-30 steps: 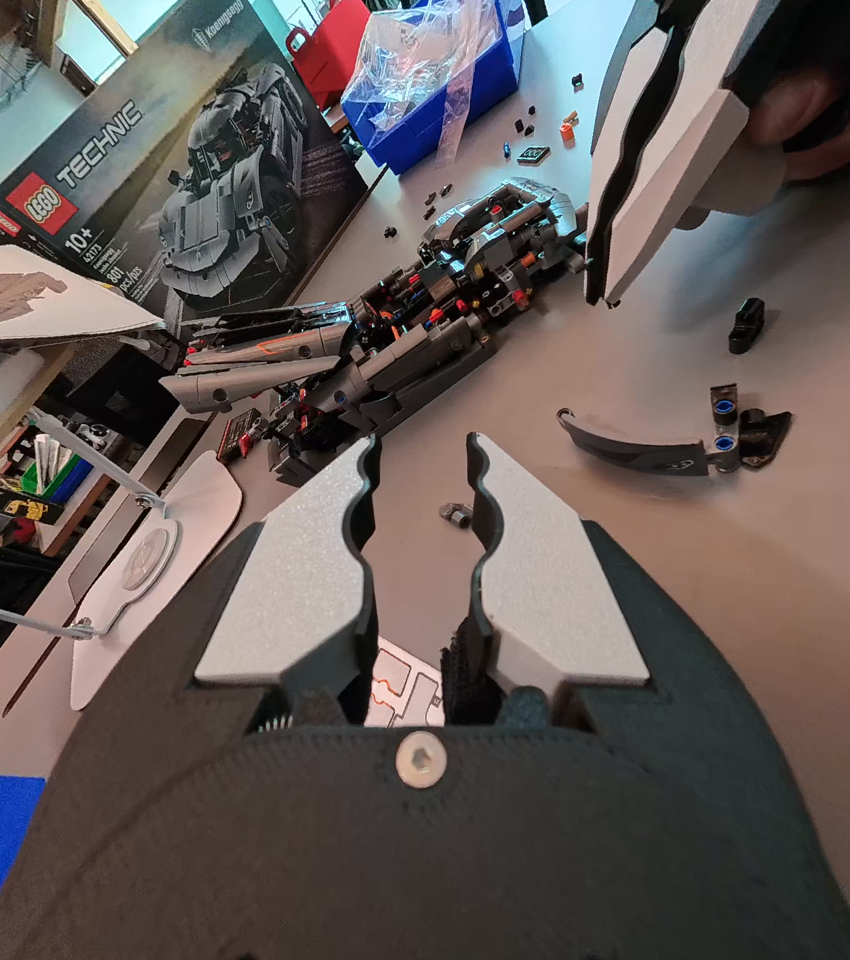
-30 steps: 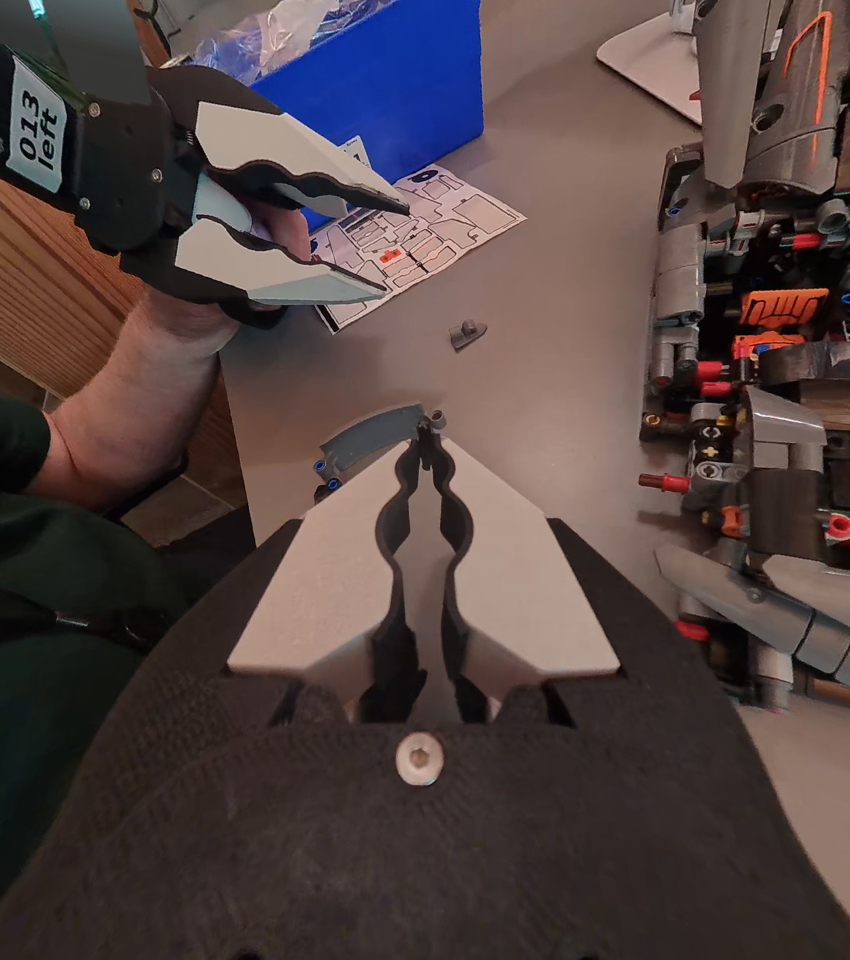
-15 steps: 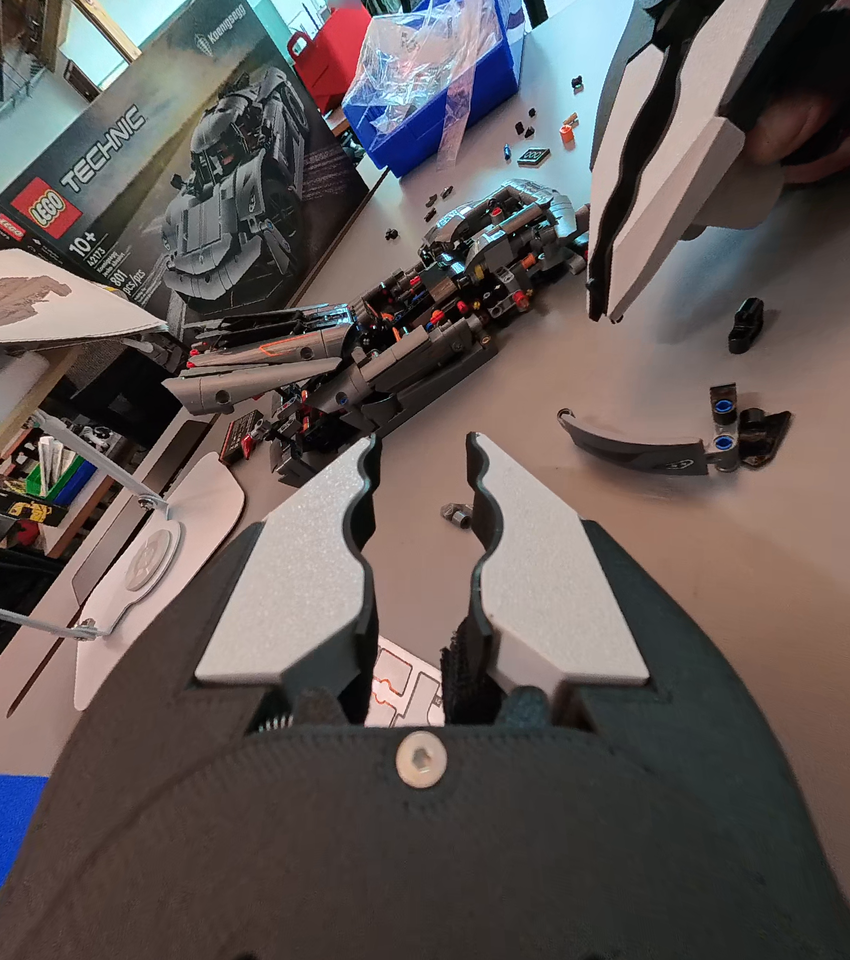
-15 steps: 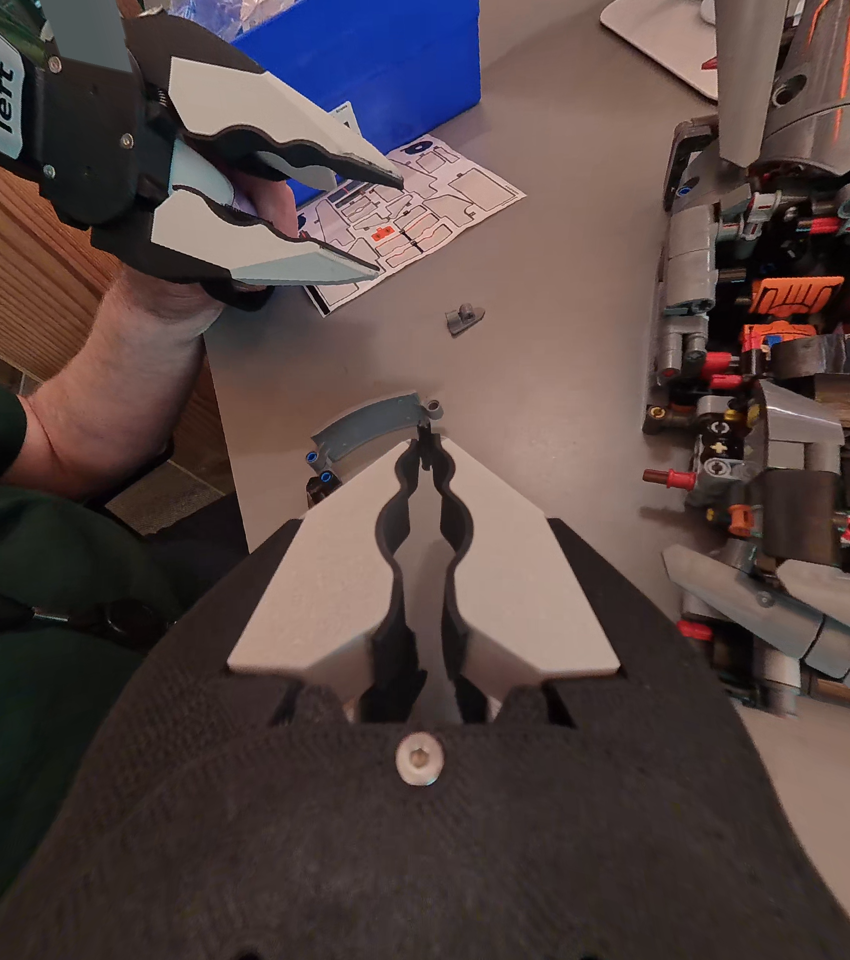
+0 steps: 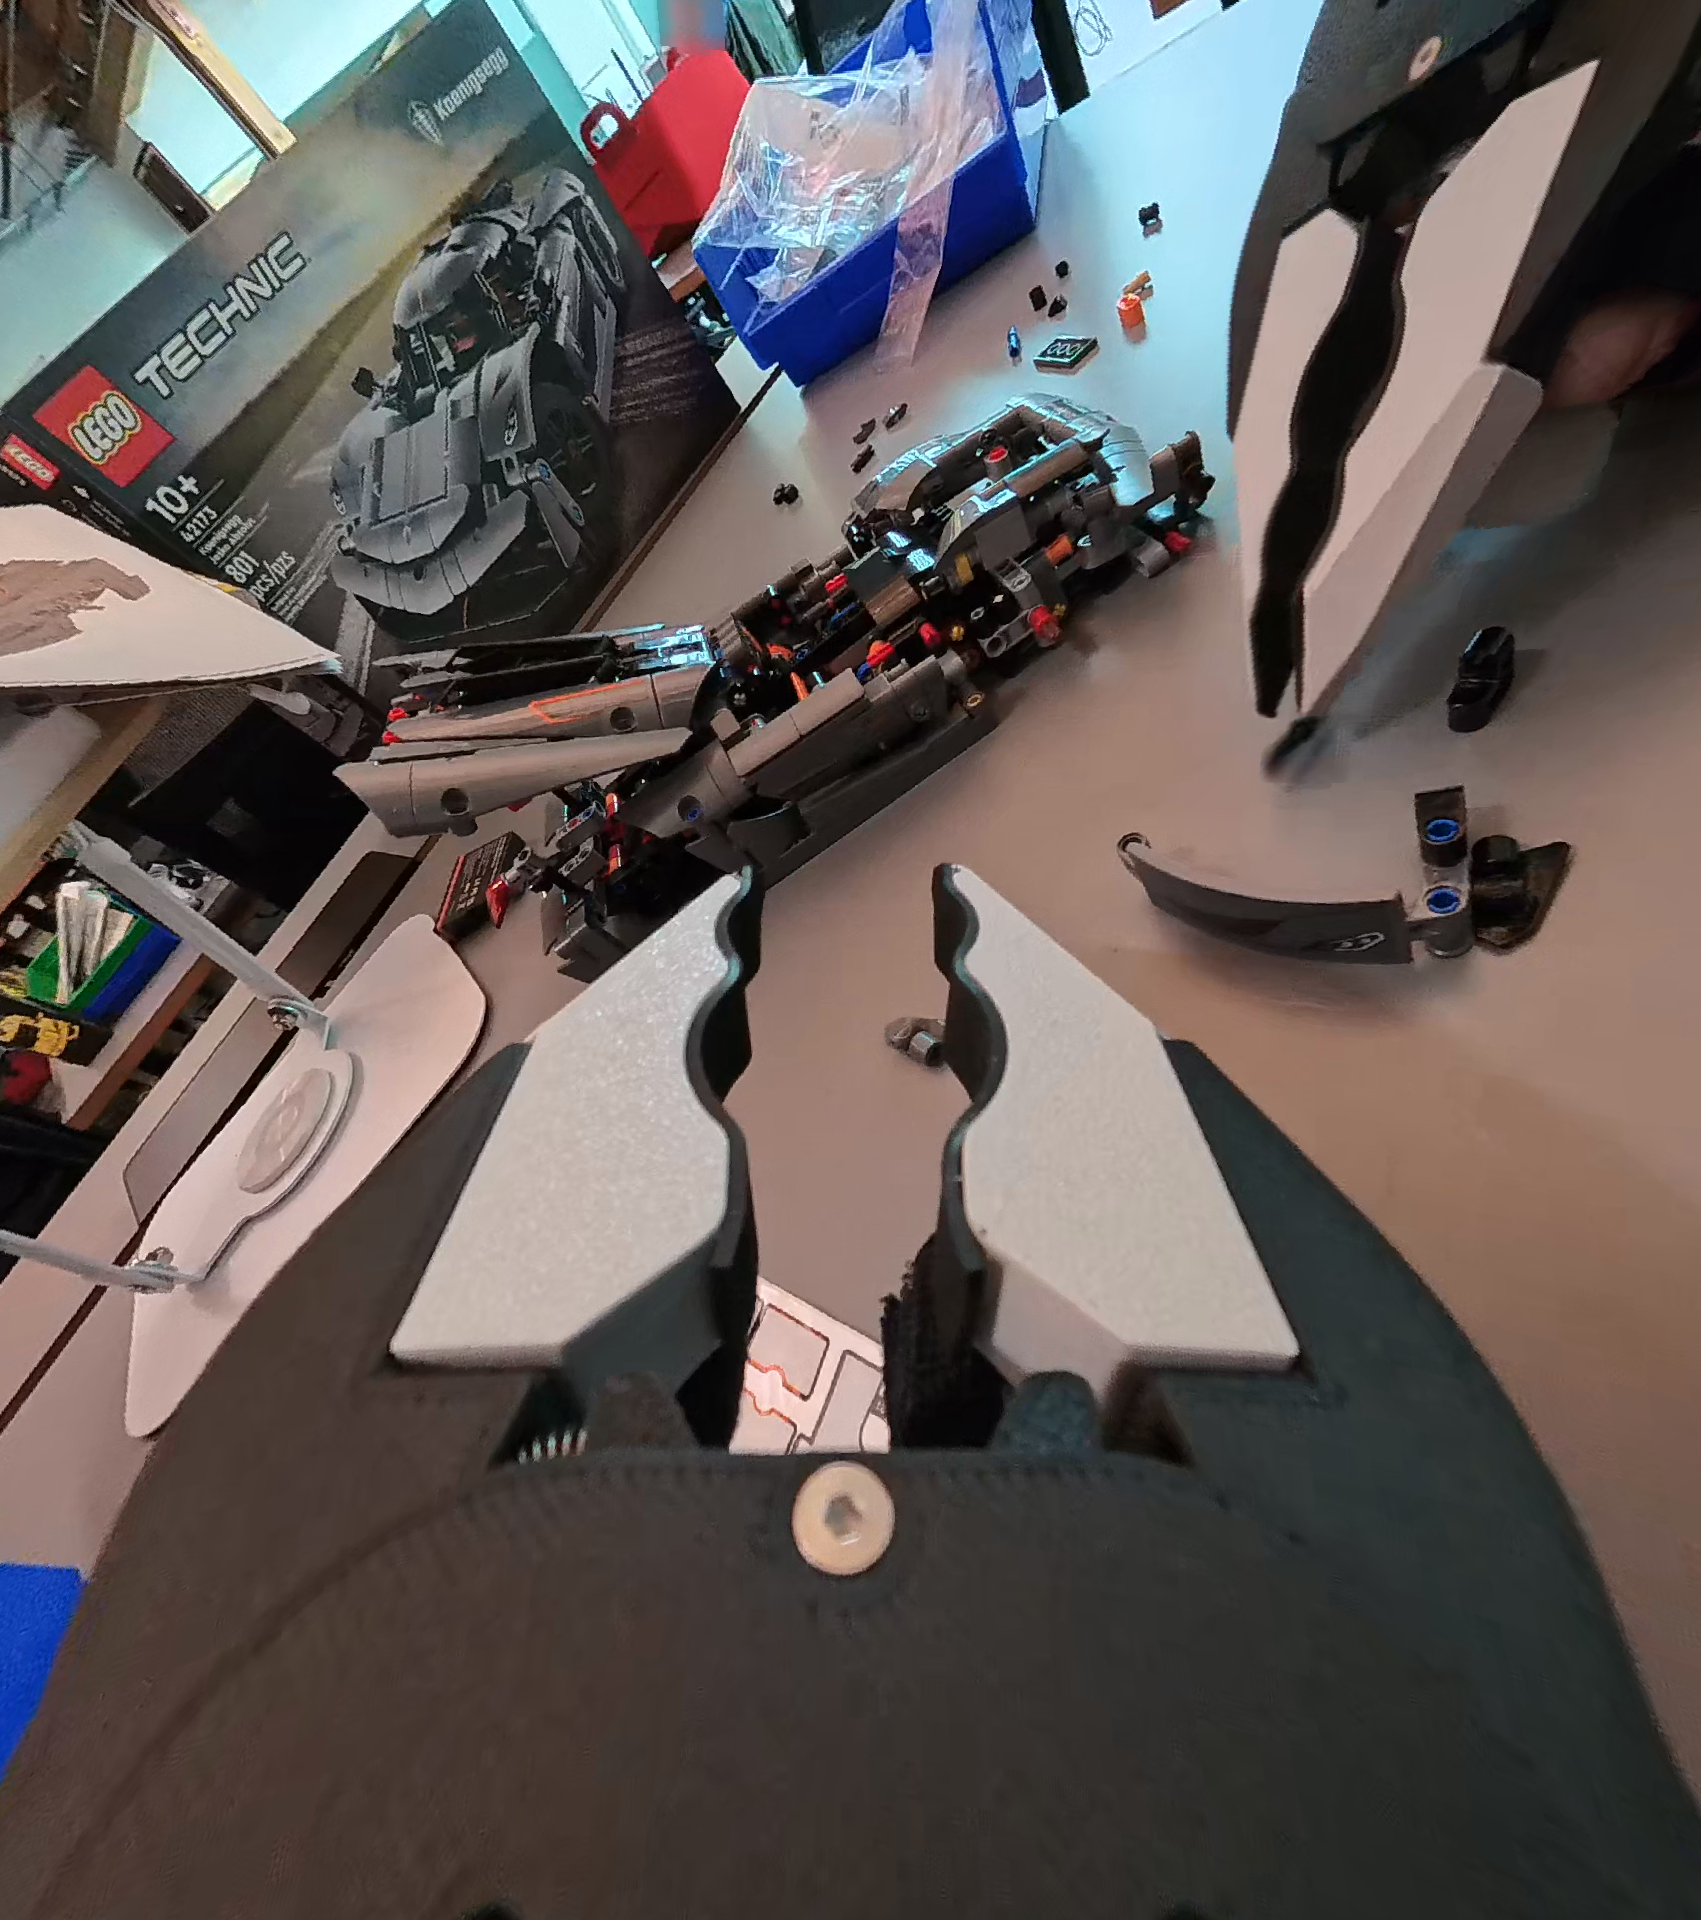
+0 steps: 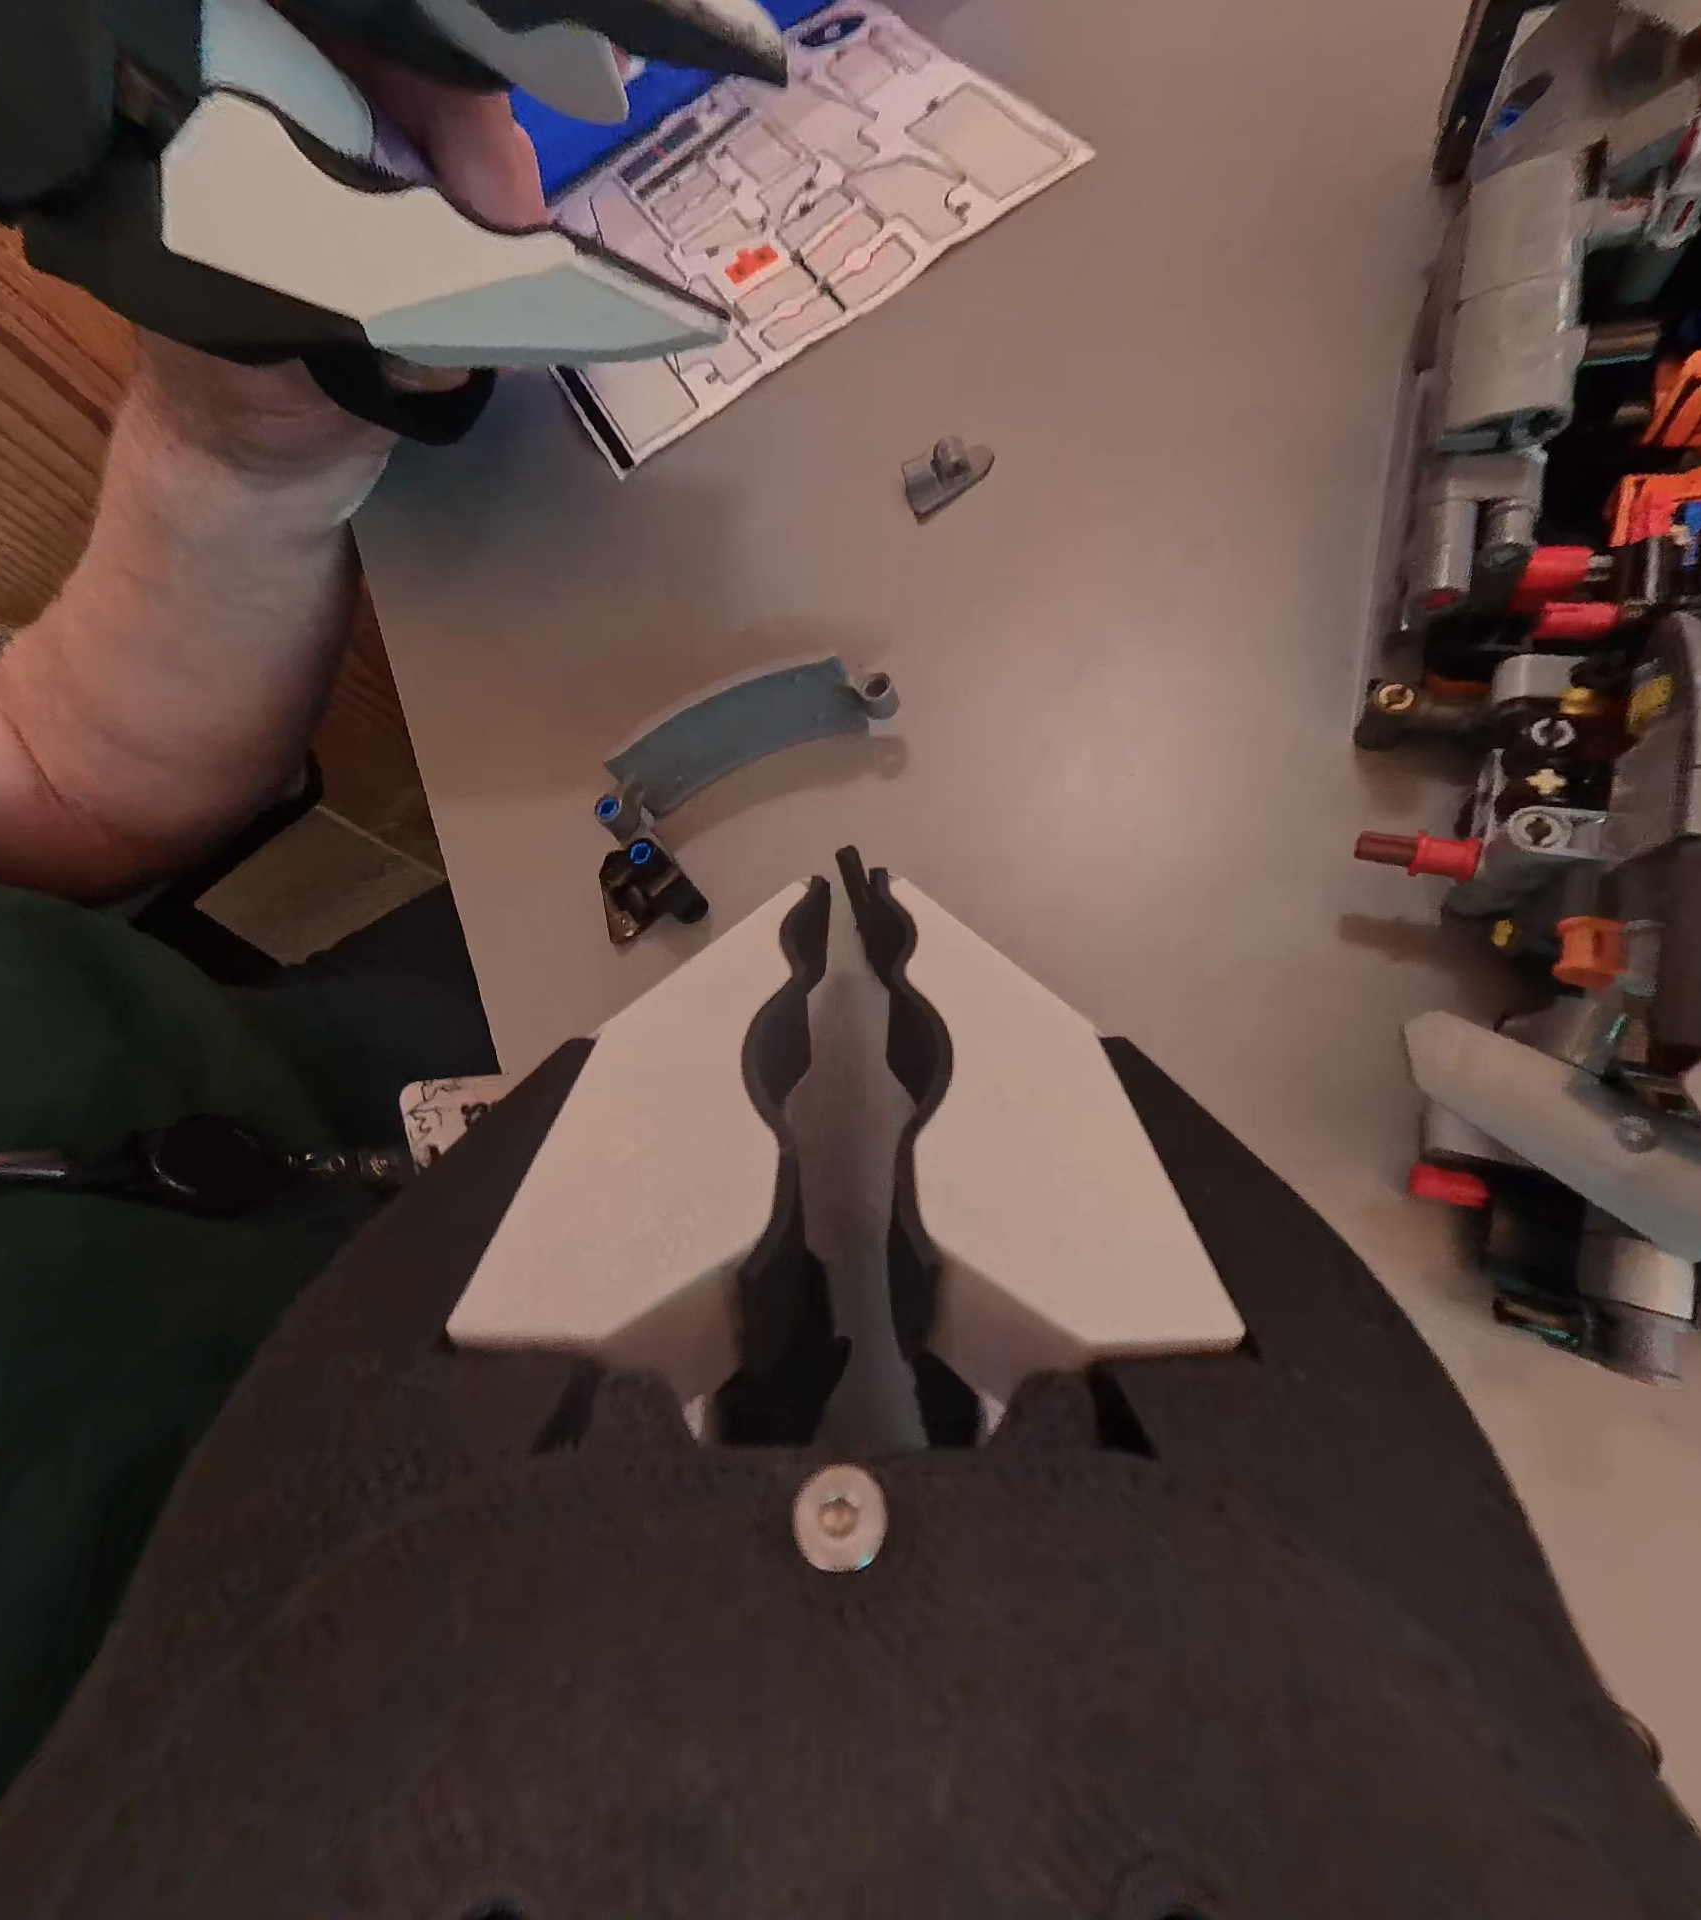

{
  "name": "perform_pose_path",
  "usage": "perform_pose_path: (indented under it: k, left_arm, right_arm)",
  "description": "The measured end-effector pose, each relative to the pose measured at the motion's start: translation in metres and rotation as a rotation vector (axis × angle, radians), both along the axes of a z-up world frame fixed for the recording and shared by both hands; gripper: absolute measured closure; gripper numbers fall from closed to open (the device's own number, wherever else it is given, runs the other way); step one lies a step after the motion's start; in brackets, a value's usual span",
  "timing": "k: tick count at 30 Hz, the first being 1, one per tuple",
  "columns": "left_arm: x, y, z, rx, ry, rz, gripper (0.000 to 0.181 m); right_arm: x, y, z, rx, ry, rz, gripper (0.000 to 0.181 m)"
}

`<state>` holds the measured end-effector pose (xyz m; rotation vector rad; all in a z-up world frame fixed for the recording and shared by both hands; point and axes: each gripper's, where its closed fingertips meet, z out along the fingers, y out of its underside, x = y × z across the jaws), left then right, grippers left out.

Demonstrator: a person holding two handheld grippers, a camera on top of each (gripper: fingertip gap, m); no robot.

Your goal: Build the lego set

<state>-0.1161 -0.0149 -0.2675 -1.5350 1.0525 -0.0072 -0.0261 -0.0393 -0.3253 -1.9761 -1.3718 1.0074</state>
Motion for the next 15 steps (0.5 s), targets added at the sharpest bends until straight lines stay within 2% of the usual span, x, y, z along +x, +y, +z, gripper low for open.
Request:
perform_pose_path:
  k: [4,7,10,12,15]
  left_arm:
    - [0.001,-0.001,-0.001,0.002,0.007,-0.002,0.150]
    - [0.001,-0.002,0.000,0.007,0.007,-0.005,0.150]
    - [0.002,-0.002,0.002,0.013,0.004,-0.008,0.150]
    - [0.002,-0.002,0.002,0.016,0.005,-0.009,0.150]
    - [0.002,-0.003,0.002,0.021,0.007,-0.011,0.150]
  right_arm:
    - [0.000,0.001,-0.006,0.027,-0.048,-0.008,0.173]
    - [-0.002,0.001,0.001,0.105,-0.052,-0.022,0.168]
    - [-0.012,-0.024,0.010,0.190,-0.071,0.111,0.162]
    - [-0.015,-0.034,0.004,0.231,-0.146,0.173,0.157]
    - [-0.019,-0.037,-0.007,0.238,-0.219,0.222,0.165]
